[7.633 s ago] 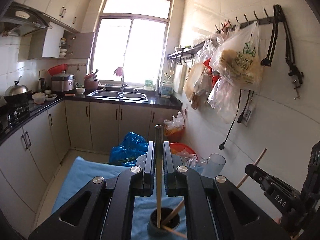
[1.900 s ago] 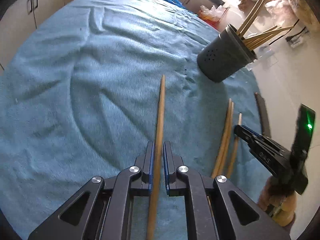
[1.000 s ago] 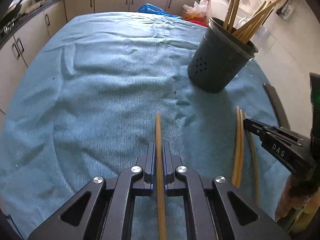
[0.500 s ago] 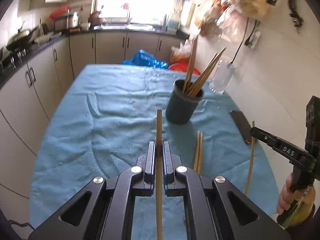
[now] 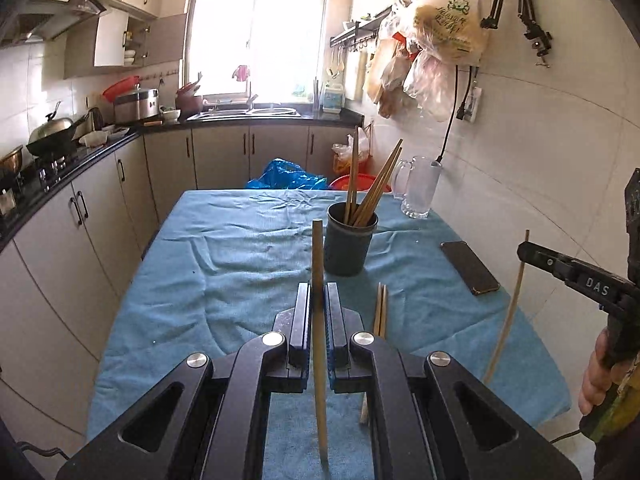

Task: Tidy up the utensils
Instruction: 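Lift both held chopsticks upright and carry them over the gray holder, then open the left gripper into the holder while the right releases its chopstick, then move both tools back toward the last chopsticks on the cloth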

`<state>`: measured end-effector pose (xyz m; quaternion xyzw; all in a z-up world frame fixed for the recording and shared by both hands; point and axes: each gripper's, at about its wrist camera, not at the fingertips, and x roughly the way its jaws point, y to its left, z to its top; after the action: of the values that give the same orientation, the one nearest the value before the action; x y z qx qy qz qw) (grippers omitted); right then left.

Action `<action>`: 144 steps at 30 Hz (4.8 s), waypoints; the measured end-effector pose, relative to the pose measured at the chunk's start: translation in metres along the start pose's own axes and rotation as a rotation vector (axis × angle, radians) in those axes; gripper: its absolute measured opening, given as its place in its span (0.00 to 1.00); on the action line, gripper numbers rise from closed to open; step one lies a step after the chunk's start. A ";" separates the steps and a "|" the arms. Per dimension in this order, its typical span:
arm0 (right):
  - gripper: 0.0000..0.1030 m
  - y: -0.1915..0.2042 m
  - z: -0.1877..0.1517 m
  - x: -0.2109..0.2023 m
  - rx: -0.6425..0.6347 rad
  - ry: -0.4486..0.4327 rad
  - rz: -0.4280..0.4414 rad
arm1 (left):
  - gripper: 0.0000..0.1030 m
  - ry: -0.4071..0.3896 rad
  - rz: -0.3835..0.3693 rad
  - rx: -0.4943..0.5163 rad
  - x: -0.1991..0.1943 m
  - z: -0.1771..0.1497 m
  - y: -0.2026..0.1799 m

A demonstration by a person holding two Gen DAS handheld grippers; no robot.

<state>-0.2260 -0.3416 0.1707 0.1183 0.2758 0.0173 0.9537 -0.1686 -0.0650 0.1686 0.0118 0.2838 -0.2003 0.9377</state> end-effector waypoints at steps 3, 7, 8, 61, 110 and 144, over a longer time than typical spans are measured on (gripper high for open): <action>0.06 -0.001 -0.002 -0.008 -0.009 -0.011 -0.009 | 0.06 -0.009 -0.011 0.000 -0.007 -0.002 0.000; 0.06 0.001 -0.001 -0.019 -0.016 -0.026 -0.027 | 0.06 -0.021 -0.038 -0.005 -0.016 -0.002 0.000; 0.06 0.002 0.000 -0.023 -0.015 -0.034 -0.028 | 0.06 -0.024 -0.042 -0.004 -0.018 -0.001 0.001; 0.06 -0.033 0.187 0.123 0.179 -0.241 0.085 | 0.05 -0.024 -0.045 -0.058 0.174 0.220 -0.019; 0.80 -0.068 -0.008 0.008 -0.022 0.106 -0.148 | 0.63 0.297 -0.068 -0.044 0.095 -0.028 0.015; 0.68 -0.032 -0.087 0.135 0.057 0.383 0.084 | 0.01 0.498 -0.064 0.027 0.169 -0.070 -0.012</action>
<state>-0.1590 -0.3407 0.0218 0.1514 0.4474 0.0712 0.8785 -0.0818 -0.1292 0.0203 0.0641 0.5036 -0.2246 0.8317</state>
